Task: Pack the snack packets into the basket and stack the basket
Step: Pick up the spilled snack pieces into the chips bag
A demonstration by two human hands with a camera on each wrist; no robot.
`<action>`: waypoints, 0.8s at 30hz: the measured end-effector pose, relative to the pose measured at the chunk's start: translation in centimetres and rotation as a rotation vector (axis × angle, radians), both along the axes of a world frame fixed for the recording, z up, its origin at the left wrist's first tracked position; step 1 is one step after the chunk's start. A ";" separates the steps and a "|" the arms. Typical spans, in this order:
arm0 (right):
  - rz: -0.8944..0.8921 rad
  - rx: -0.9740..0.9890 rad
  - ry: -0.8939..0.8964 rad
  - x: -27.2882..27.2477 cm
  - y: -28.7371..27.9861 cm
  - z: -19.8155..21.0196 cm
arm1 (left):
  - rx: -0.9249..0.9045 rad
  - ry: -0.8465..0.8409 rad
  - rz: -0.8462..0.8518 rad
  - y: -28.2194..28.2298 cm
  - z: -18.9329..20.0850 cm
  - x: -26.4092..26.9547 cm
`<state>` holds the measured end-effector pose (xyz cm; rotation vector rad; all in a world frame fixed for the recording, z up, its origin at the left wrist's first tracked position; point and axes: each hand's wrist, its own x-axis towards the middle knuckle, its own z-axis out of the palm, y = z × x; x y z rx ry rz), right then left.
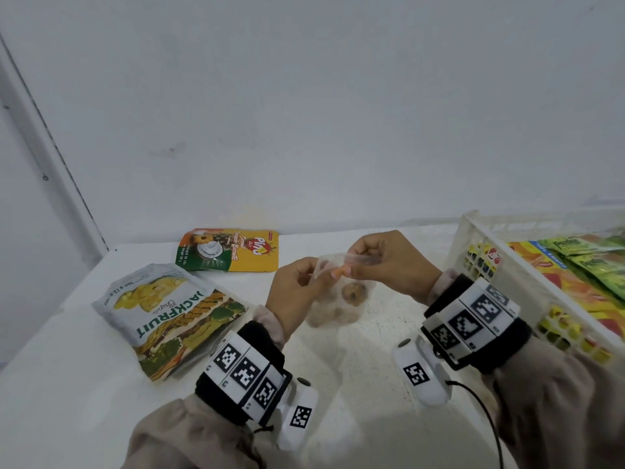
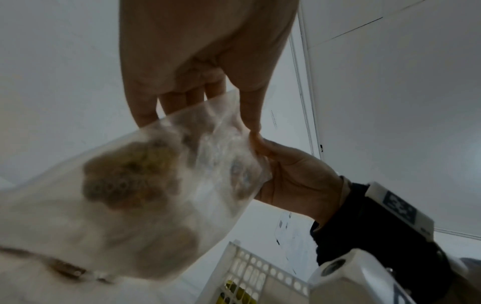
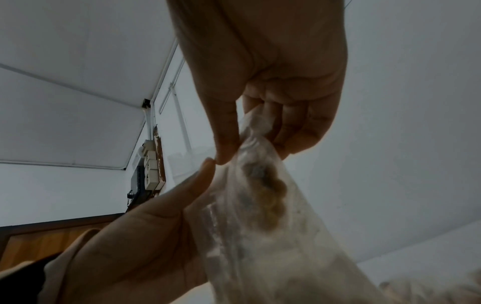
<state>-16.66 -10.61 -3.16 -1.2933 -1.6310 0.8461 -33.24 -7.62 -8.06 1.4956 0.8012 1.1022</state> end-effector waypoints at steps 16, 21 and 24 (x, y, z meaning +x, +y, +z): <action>0.049 0.142 -0.335 -0.4 -1.3 0.4 | 0.066 -0.010 -0.061 0.1 0.5 -1.7; -0.019 0.222 -0.433 -0.8 -1.6 -0.1 | 0.056 0.023 -0.101 0.1 0.6 -2.4; -0.017 0.227 -0.423 -1.2 -2.0 -0.7 | 0.069 0.034 -0.108 0.0 0.7 -3.0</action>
